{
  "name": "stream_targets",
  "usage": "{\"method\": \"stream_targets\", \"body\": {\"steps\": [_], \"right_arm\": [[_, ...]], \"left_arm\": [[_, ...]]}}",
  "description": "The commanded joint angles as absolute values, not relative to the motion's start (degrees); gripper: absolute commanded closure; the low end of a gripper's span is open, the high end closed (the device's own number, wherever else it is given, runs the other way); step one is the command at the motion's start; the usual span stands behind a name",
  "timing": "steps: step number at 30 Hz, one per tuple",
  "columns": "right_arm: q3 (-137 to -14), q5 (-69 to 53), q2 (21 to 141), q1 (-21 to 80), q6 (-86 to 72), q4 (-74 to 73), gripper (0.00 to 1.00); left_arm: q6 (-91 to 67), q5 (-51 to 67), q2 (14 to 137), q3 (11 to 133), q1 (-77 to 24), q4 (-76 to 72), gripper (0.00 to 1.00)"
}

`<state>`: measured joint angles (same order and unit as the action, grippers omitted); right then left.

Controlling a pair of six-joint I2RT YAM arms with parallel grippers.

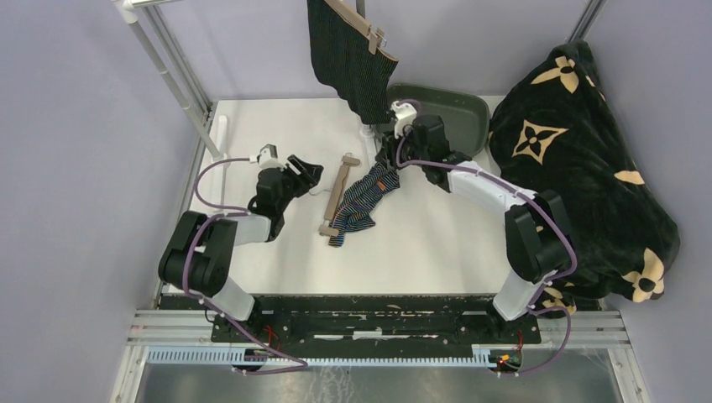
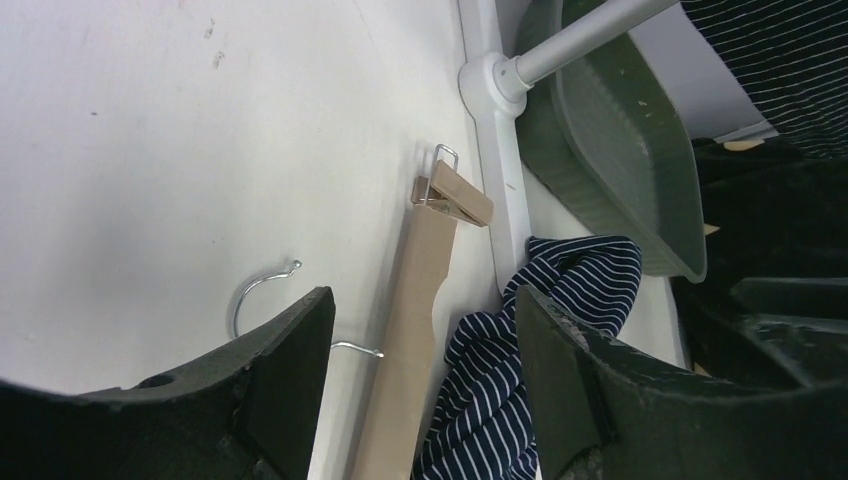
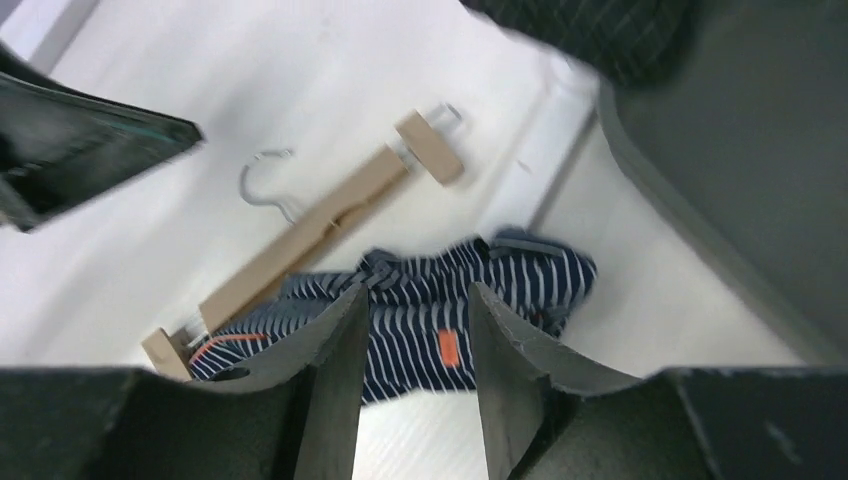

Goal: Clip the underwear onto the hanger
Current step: Open the clamp at the hanger.

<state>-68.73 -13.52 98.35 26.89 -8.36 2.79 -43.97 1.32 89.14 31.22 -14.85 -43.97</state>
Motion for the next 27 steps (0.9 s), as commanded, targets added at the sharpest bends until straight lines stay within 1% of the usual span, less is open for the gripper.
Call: {"method": "stream_targets", "body": {"steps": [1, 3, 7, 13, 17, 20, 21, 23, 24, 26, 27], "right_arm": [[-79.48, -17.55, 104.01, 29.34, -3.81, -3.15, 0.50], [-84.04, -18.97, 107.80, 29.82, -2.86, -5.72, 0.49], [-92.92, -18.12, 115.18, 30.95, -0.05, -11.29, 0.47], [-100.70, -17.28, 122.56, 31.06, 2.67, -14.36, 0.47], [-101.92, -16.98, 124.34, 31.40, 1.04, -14.78, 0.48], [-101.35, -14.80, 124.32, 32.24, -4.12, -14.27, 0.48], [-100.64, -13.80, 124.16, 32.73, -6.58, -13.50, 0.46], [-99.24, -10.32, 123.48, 33.99, -11.38, -11.79, 0.38], [-98.22, -7.53, 122.87, 34.65, -13.47, -10.49, 0.37], [-96.57, -1.63, 122.03, 36.11, -18.42, -8.93, 0.37], [-96.54, 0.54, 121.91, 36.98, -20.59, -9.19, 0.41]], "left_arm": [[-46.61, 6.38, 93.26, 36.07, -14.25, -49.27, 0.29], [-46.47, 7.76, 94.90, 37.30, -14.11, -49.45, 0.29], [-46.49, 8.84, 96.00, 38.41, -13.27, -49.28, 0.28], [-46.87, 10.79, 97.28, 40.56, -11.66, -47.53, 0.28], [-46.91, 11.74, 99.59, 42.48, -11.15, -46.97, 0.28], [-47.17, 11.38, 100.24, 42.59, -10.92, -47.61, 0.28], [-47.19, 10.96, 100.02, 42.42, -10.92, -47.73, 0.28], [-47.28, 9.87, 99.29, 41.73, -10.74, -47.68, 0.28], [-47.33, 9.30, 98.71, 41.12, -10.60, -47.52, 0.28], [-47.29, 8.27, 97.08, 40.03, -10.35, -46.90, 0.28], [-47.22, 7.69, 96.06, 39.45, -10.18, -46.46, 0.28]]}}
